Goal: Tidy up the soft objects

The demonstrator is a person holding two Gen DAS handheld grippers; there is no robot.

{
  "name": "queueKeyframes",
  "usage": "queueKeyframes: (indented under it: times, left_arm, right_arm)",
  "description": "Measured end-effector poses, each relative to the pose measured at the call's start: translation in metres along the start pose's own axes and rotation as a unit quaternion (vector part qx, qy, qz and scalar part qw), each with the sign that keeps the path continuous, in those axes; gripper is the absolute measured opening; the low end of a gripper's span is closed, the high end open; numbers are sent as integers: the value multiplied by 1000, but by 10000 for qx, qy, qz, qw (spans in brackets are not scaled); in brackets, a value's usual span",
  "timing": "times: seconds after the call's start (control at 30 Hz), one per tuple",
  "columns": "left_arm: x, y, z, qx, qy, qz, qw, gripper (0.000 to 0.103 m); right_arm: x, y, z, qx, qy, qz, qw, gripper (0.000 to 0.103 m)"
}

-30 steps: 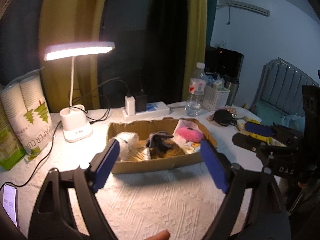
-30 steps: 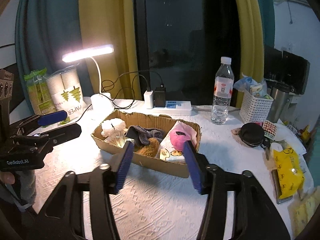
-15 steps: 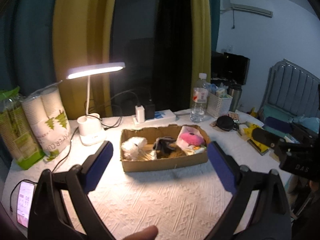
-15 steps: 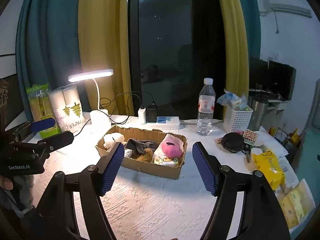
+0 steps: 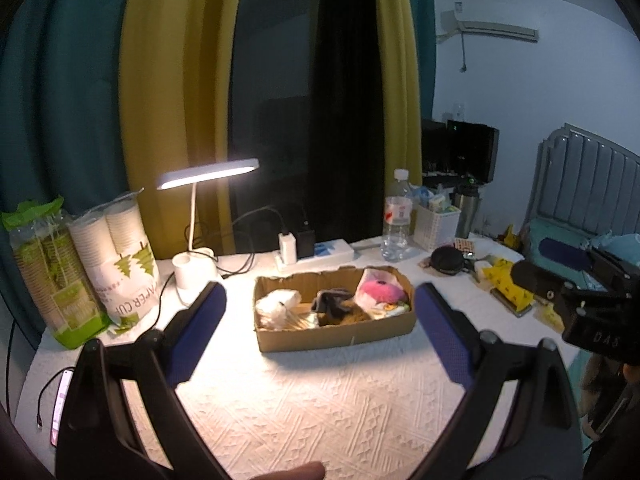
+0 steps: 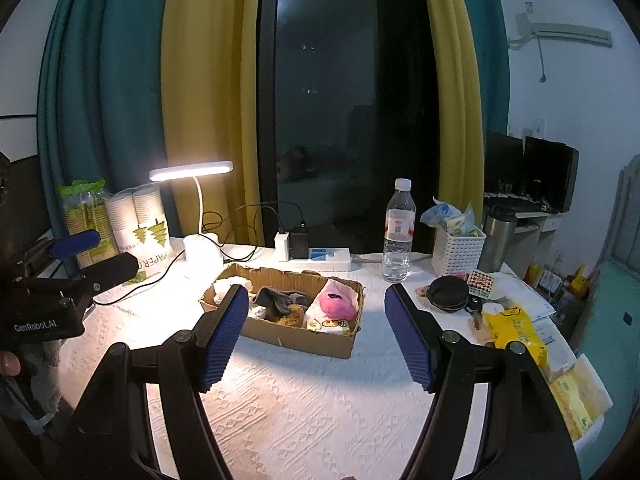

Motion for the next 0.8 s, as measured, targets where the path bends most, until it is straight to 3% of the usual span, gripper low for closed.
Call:
queueKeyframes:
  times: [0.8]
  left_arm:
    - [-2, 3, 4, -30, -20, 24, 10000, 96]
  right_arm:
    - [2, 4, 1, -58, 30, 31, 10000, 74]
Point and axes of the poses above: each gripper's, at about its wrist camera, not at the fingertips, and z roughly the way its jaws point, x to its right, y to its underside, the point moved 9 cm from there along z, roughly the way its jaws point, and after that the axes turned 13 degrees about x, right-handed, at the moved point
